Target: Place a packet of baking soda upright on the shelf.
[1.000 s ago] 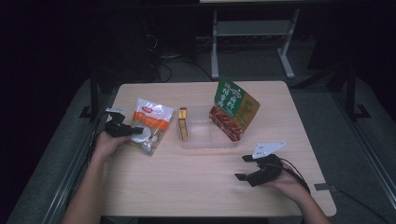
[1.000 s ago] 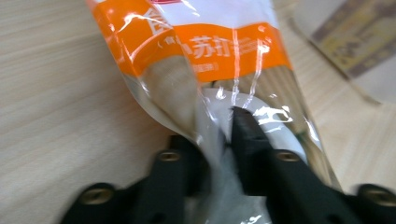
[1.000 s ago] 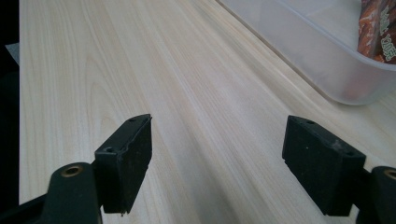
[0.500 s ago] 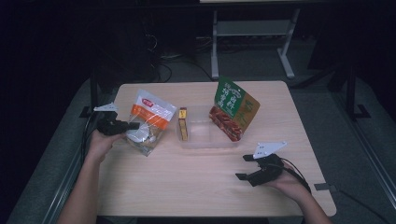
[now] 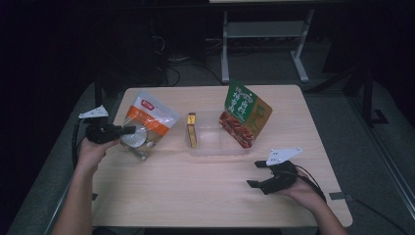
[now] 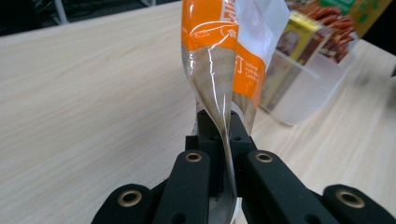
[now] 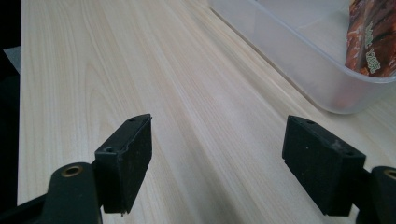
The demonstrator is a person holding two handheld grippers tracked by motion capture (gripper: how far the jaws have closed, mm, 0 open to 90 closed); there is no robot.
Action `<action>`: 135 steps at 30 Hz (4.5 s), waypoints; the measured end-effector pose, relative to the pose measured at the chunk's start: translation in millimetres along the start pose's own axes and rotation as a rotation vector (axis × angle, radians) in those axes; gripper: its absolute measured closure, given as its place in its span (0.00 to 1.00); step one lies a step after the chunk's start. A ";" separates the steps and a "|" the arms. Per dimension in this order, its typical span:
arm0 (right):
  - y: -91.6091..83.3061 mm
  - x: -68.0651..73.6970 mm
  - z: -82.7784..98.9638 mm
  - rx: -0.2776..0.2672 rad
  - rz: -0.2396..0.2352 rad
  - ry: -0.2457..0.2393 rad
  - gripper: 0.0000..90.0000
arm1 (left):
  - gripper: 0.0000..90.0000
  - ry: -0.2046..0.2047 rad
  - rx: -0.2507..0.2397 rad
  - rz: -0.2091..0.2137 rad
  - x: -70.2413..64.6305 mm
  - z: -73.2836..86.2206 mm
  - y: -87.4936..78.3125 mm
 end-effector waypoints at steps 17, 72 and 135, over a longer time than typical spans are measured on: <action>-11.1 2.3 -17.5 0.022 -0.050 0.105 0.26 | 0.99 0.098 -0.003 0.057 -70.9 -1.8 -29.3; -3.9 50.0 -124.6 -0.141 -0.263 -0.068 0.93 | 0.99 0.290 0.179 0.369 -197.7 4.6 108.3; -58.5 -28.3 -205.1 -0.253 0.027 0.112 1.00 | 0.22 0.271 0.237 0.115 -148.7 54.8 101.1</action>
Point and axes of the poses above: each handheld gripper's, and its own axes: y roughly forward along the jaws, z roughly out of its underside, x roughly to its left, the point moved 9 cm from there along y, roughly forward along the jaws, and after that the axes turned 12 degrees about z, right-handed, at the moved point
